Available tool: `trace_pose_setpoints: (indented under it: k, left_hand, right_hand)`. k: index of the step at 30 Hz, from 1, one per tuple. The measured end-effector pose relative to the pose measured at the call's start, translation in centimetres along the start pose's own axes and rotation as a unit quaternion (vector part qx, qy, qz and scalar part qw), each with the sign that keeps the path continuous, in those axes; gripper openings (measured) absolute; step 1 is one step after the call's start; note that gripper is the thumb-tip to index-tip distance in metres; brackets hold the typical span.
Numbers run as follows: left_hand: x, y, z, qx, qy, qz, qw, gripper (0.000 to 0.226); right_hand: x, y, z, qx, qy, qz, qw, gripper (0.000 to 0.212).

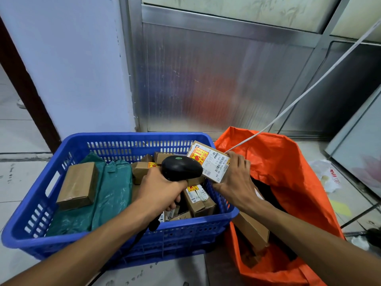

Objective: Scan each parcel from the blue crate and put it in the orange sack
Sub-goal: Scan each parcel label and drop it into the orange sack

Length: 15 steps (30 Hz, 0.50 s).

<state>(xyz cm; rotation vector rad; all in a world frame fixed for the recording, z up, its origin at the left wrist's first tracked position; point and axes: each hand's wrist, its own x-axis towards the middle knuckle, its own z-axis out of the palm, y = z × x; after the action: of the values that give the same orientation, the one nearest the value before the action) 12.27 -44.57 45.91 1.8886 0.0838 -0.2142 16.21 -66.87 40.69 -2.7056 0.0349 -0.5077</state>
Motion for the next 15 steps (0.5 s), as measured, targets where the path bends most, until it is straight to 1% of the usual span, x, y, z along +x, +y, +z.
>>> trace_pose_setpoints:
  k: [5, 11, 15]
  left_hand:
    - [0.3, -0.1, 0.1, -0.002, -0.019, 0.006, 1.000, 0.002]
    - [0.4, -0.1, 0.0, -0.005, -0.015, 0.014, 1.000, 0.010]
    - [0.4, 0.1, -0.1, -0.010, -0.011, 0.014, 1.000, 0.011]
  right_hand:
    - [0.2, 0.5, 0.3, 0.008, -0.002, 0.000, 1.000, 0.100]
    - [0.8, 1.9, -0.1, 0.039, -0.023, 0.021, 0.999, 0.098]
    - [1.4, 3.5, -0.5, 0.053, -0.043, 0.042, 0.997, 0.100]
